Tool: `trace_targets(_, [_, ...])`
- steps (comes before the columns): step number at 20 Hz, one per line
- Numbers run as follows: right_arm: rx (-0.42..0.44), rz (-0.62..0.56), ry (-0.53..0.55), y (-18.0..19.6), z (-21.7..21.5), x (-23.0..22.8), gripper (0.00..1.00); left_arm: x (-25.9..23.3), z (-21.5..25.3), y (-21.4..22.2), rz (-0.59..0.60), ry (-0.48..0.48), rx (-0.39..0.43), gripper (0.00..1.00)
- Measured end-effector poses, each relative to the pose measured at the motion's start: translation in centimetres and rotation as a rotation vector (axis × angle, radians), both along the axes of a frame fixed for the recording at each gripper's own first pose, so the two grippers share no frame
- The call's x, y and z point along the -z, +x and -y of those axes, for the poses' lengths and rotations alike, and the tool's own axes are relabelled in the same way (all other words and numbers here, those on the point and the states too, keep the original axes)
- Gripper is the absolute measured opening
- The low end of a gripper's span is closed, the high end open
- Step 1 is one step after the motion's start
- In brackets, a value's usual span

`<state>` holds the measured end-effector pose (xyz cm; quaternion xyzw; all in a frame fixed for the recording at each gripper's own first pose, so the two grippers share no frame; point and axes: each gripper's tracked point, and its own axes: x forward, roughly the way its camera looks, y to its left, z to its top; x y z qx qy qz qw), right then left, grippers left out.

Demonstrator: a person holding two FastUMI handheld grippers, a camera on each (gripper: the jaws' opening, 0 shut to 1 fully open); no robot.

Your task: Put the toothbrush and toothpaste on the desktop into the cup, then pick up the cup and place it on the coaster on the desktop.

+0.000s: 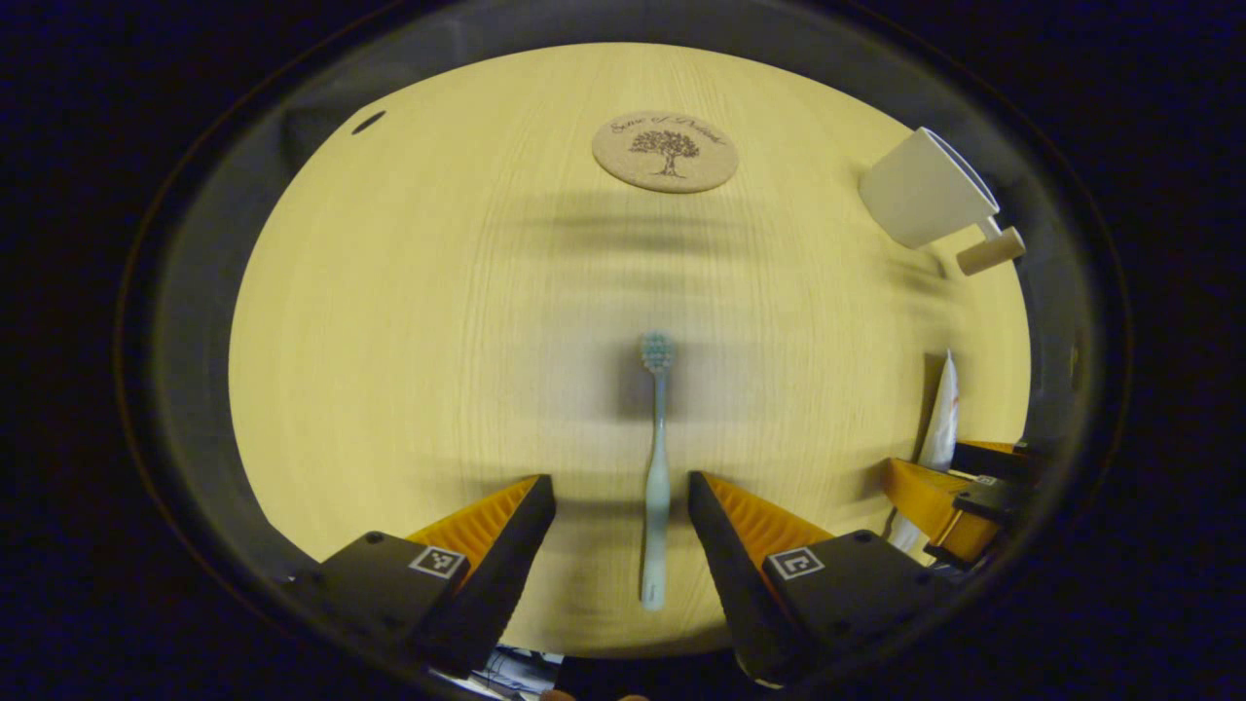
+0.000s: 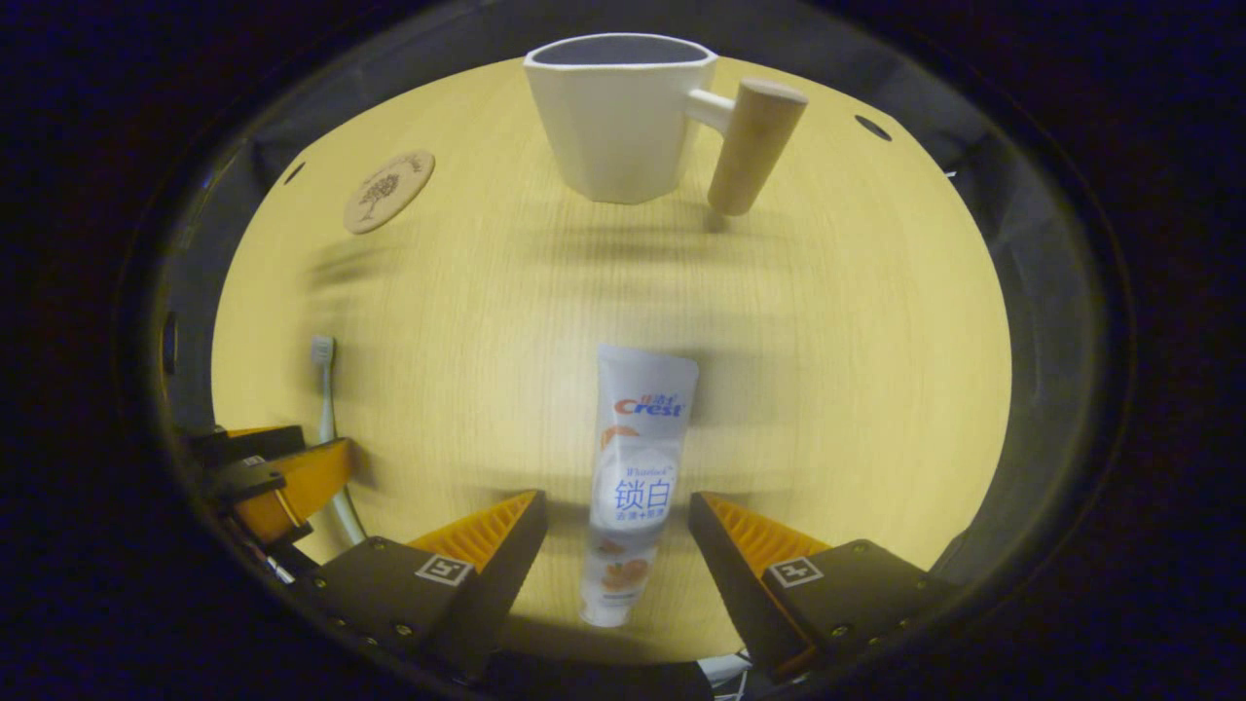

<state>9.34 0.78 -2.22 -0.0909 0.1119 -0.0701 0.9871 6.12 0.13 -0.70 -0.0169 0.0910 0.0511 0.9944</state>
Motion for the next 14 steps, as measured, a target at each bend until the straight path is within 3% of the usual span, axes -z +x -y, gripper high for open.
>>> trace_targets(6, [0.015,0.009,0.044,0.1,0.2,-0.2,0.94,0.1,0.0,0.0,-0.004,0.011,-0.003,0.96])
trace_targets(9, [0.016,0.007,0.047,-0.1,0.2,-0.3,0.93,-0.1,0.5,-0.1,-0.016,0.037,0.007,0.87])
trace_targets(10, [0.024,0.007,0.049,-0.1,0.3,-0.3,0.9,-0.3,0.8,-0.1,-0.017,0.048,0.013,0.83])
trace_targets(11, [0.026,0.007,0.051,-0.1,0.5,-0.5,0.78,-0.5,1.2,-0.4,-0.023,0.053,0.014,0.79])
trace_targets(13, [0.031,0.0,0.052,-0.4,1.4,-0.4,0.59,-1.0,2.2,-1.1,-0.023,0.064,0.023,0.52])
trace_targets(14, [0.027,-0.004,0.066,-0.1,1.7,-0.2,0.5,-1.5,2.7,-1.5,-0.016,0.066,0.02,0.29])
